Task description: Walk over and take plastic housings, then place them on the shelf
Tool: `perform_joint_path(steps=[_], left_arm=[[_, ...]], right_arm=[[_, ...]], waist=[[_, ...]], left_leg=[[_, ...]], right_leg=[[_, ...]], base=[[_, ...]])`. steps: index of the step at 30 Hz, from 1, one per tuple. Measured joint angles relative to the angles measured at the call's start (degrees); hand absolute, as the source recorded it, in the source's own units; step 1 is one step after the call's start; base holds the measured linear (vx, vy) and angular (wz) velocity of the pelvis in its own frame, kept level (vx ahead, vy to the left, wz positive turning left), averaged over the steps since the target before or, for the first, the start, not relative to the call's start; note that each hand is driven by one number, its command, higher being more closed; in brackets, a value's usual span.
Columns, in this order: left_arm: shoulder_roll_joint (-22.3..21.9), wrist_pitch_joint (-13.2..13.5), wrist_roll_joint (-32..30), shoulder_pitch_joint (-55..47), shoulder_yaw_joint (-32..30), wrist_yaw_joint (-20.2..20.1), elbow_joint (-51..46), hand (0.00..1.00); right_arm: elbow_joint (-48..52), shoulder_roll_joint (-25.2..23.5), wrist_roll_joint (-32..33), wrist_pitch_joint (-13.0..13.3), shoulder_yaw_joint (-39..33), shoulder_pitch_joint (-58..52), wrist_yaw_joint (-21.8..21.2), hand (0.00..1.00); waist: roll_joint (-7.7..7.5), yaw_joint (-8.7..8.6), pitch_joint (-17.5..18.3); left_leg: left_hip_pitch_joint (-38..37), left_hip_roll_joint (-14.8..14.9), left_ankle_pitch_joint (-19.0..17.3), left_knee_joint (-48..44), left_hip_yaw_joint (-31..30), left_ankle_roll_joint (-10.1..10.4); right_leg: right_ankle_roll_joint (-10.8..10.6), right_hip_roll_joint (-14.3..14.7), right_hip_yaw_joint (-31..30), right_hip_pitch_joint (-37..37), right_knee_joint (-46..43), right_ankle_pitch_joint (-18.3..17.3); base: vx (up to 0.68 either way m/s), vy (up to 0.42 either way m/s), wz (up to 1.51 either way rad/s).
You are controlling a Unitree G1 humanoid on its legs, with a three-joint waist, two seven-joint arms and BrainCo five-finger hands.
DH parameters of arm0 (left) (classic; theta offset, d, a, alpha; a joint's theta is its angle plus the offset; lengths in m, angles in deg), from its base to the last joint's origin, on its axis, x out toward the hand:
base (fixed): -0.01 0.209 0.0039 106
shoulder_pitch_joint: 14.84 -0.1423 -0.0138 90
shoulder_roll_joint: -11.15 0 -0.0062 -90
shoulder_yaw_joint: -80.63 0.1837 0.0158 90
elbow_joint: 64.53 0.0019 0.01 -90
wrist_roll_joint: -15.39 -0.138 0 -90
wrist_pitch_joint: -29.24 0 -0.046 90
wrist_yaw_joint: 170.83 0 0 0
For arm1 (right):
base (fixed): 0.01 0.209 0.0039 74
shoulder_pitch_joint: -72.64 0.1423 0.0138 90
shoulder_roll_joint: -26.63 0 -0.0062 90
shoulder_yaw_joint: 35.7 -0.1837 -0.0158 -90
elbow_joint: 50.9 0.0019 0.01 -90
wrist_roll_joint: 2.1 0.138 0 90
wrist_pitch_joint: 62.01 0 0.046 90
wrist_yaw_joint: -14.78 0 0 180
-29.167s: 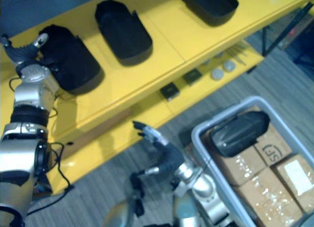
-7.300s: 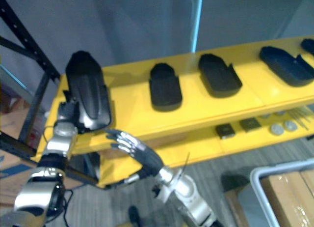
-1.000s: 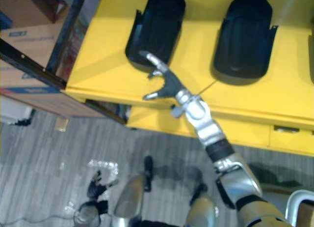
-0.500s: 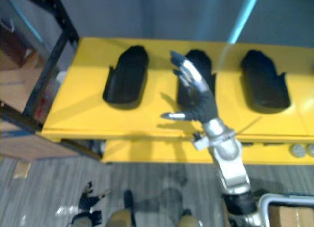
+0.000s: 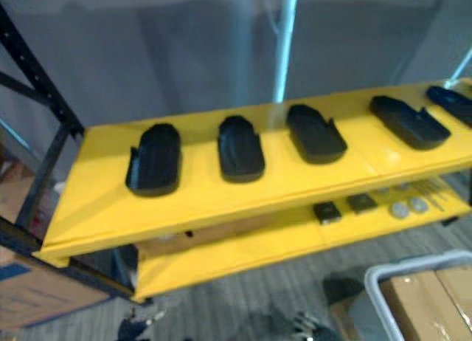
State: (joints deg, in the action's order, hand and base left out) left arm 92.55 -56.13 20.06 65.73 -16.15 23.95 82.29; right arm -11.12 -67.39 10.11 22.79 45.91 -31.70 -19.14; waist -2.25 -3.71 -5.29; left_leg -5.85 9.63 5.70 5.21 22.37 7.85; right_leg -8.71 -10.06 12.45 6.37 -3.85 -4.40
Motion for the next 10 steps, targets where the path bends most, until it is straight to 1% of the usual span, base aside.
perform_joint_path(steps=[1, 4, 5, 7, 9, 10], left_arm=[[-0.09, -0.01, -0.04, -0.23, -0.98, 0.01, 0.73, 0.0], [-0.44, 0.02, -0.08, -1.53, -3.52, 0.14, 2.21, 0.0], [-0.54, -0.01, -0.03, -1.75, -4.59, 0.23, 3.01, 0.0], [-0.83, -0.01, 0.01, -1.76, -5.68, 0.2, 3.21, 0.0], [-0.96, 0.0, 0.07, -1.27, -6.17, 0.16, 3.81, 0.0], [-0.97, 0.0, 0.1, -0.87, -6.48, 0.14, 4.65, 0.0]], right_arm=[[-1.24, -0.71, -0.01, 0.45, -0.63, 0.2, 0.16, 0.0], [-4.51, -2.79, -0.01, 2.51, -2.85, 0.92, 0.57, 0.0], [-5.25, -3.82, 0.53, 3.25, -3.64, 1.05, 2.22, 0.0], [-6.21, -4.83, 0.68, 3.51, -5.1, 1.26, 4.45, 0.0], [-8.42, -6.08, 2.27, 3.12, -7.44, 2.19, 9.27, 0.0], [-9.35, -6.7, 3.15, 2.34, -9.11, 2.67, 11.43, 0.0]], waist=[[-0.52, 0.11, 0.3], [-1.38, 0.05, 0.53], [-1.69, 0.01, 0.42], [-1.76, -0.02, 0.46], [-1.7, -0.05, 0.52], [-1.62, -0.04, 0.57]], left_leg=[[0.05, -0.05, 0.0, 0.0, -0.01, 0.0], [0.13, -0.31, -0.03, 0.0, 0.18, -0.05], [0.23, -0.51, -0.09, 0.0, 0.3, -0.14], [0.48, -0.89, -0.29, 0.0, 0.41, -0.46], [0.52, -1.37, -0.54, 0.0, 0.4, -0.8], [0.43, -1.52, -0.71, 0.0, 0.41, -0.78]], right_leg=[[-0.02, 0.01, 0.0, 0.2, 0.28, -0.01], [-0.03, 0.0, -0.37, 0.82, 1.37, -0.04], [-0.03, 0.0, -0.9, 0.78, 2.14, -0.04], [-0.01, -0.04, -1.73, 0.79, 2.81, -0.03], [0.04, -0.44, -1.75, 0.83, 2.91, 0.0], [0.18, -0.57, -1.75, 0.9, 2.89, 0.1]], base=[[-0.05, 0.014, 0.03], [-0.01, 0.017, 0.0], [0.03, 0.033, -0.04], [0.04, 0.036, -0.01], [0.06, 0.034, 0.03], [0.05, 0.018, 0.02]])
